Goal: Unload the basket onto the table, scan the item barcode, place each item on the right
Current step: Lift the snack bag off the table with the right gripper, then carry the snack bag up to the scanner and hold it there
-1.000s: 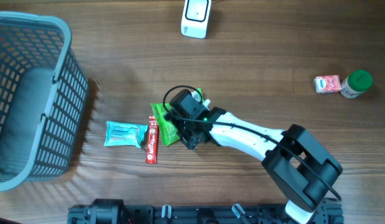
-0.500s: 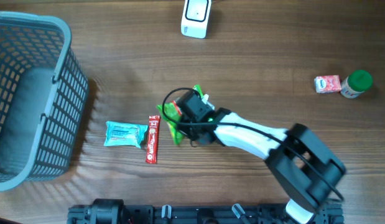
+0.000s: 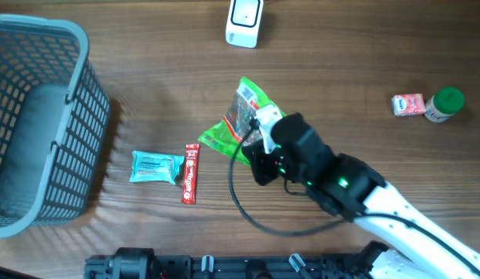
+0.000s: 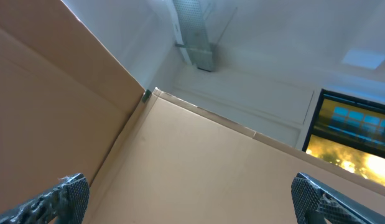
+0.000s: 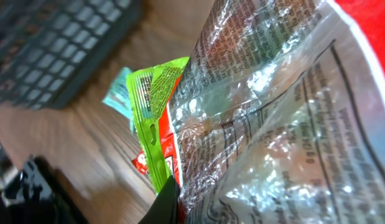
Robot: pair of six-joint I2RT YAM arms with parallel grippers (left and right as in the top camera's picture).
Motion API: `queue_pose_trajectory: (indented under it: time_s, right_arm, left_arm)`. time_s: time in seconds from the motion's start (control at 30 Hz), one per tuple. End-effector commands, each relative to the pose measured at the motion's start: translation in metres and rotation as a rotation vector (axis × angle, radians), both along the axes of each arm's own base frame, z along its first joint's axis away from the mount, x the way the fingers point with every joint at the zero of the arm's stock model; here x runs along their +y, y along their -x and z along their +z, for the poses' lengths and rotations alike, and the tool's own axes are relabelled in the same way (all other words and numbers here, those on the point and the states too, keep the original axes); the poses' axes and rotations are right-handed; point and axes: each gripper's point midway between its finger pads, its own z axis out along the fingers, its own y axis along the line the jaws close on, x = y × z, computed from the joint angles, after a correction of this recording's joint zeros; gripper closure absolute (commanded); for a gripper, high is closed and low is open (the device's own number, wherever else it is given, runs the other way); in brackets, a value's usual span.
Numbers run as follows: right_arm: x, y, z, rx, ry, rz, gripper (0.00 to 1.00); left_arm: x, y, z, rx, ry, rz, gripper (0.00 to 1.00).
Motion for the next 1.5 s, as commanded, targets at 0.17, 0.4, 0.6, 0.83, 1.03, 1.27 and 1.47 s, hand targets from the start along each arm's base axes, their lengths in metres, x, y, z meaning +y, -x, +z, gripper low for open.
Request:
queue_pose_trajectory:
  time_s: [0.17,0.4,0.6,0.83,1.03,1.27,1.47]
  right_arm:
    - [0.033,0.056,0.030,-0.153,-0.104,0.545,0.96]
    - [0.015,0.009,0.015,-0.226,0.059,0.308,0.95]
    - [-0.007,-0.067,0.006,-0.405,0.263,-0.005,0.96]
    - [-0.048,-0.162,-0.024,-0.520,0.503,-0.311,0.96]
    - [-0.083,-0.242,-0.008,-0.569,0.587,-0.440,0.96]
    - [-0.107,-0.309,0.009,-0.723,0.937,-0.442,0.95]
    - [-0.112,-0.346,-0.002,-0.849,1.233,-0.477,0.96]
  left_arm:
    - [0.001,-0.003,-0.007,0.026,0.011,0.009,0.00]
    - [0.001,-0.009,-0.014,0.069,0.008,0.009,0.00]
    - [0.001,-0.010,-0.015,0.075,0.008,0.010,0.00]
    - [0.001,-0.010,-0.015,0.076,0.008,0.010,0.00]
    - [0.001,-0.015,-0.022,0.111,0.006,0.010,0.00]
    - [0.001,-0.017,-0.025,0.128,0.005,0.010,0.00]
    - [0.001,-0.017,-0.025,0.128,0.005,0.010,0.00]
